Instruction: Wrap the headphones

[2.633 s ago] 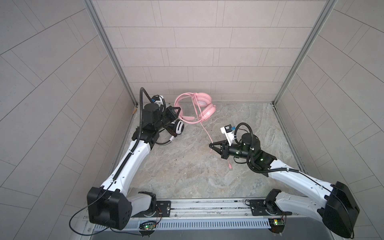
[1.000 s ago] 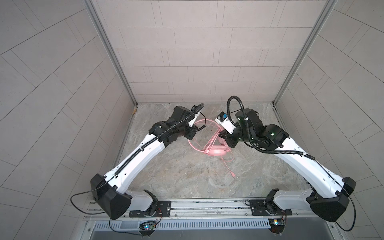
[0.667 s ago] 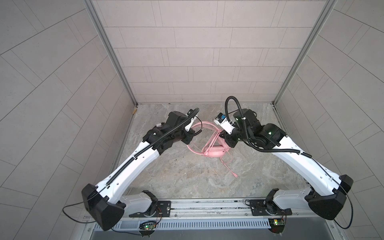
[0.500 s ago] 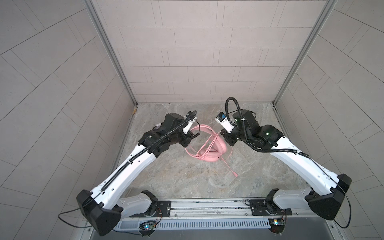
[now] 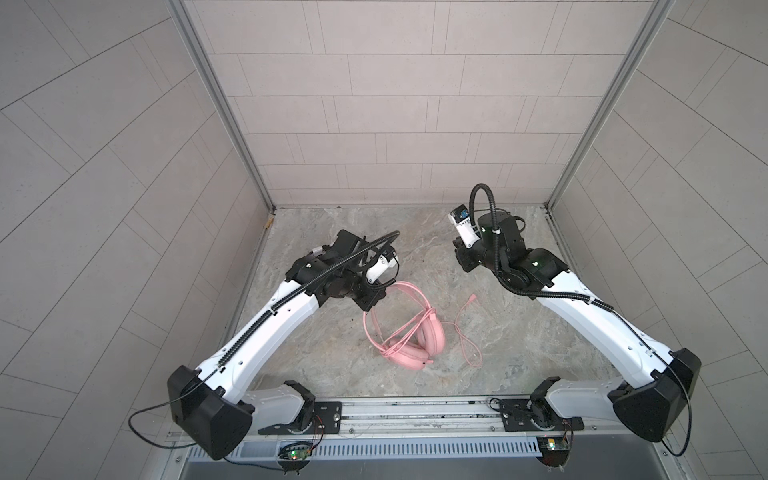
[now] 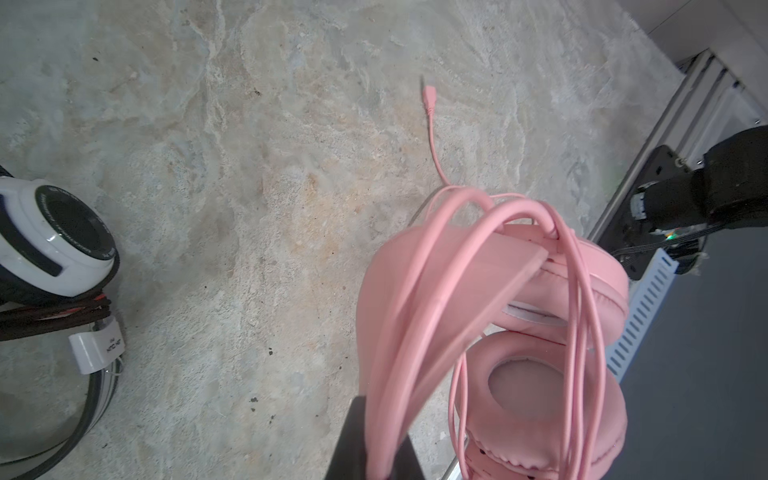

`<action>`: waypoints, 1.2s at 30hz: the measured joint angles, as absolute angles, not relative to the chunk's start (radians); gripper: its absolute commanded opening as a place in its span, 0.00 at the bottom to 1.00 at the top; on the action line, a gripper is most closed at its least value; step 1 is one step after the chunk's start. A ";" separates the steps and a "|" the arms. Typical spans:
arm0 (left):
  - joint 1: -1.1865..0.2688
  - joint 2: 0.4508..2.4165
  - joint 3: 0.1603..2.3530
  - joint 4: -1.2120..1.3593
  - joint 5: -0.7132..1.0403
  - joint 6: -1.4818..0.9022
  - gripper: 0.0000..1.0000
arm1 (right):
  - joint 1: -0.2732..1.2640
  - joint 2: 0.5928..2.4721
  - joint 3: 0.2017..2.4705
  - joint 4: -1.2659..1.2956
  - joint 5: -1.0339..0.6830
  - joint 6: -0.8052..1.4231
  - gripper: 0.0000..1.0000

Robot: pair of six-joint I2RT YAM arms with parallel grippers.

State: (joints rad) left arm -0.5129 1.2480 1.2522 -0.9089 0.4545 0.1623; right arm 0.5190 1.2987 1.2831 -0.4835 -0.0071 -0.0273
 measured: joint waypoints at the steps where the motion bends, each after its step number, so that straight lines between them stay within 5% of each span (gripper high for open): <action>1: -0.502 1.245 1.252 -0.907 0.472 0.160 0.00 | 0.509 1.299 1.267 -0.474 -0.019 -0.019 0.14; 9: -0.405 1.232 1.252 -0.894 0.618 0.128 0.00 | 0.466 1.299 1.063 -0.392 -0.110 0.059 0.19; 17: -0.360 1.231 1.266 -0.894 0.666 0.094 0.00 | 0.331 1.274 0.833 -0.378 -0.166 0.223 0.44; 36: -0.351 1.205 1.274 -0.866 0.710 0.043 0.00 | 0.405 1.616 0.943 -0.466 -0.178 0.307 0.48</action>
State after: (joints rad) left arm -0.3508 1.2049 1.2739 -0.8658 0.7101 0.0433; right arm 0.4049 1.6157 0.9428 -0.4656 -0.1776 0.3073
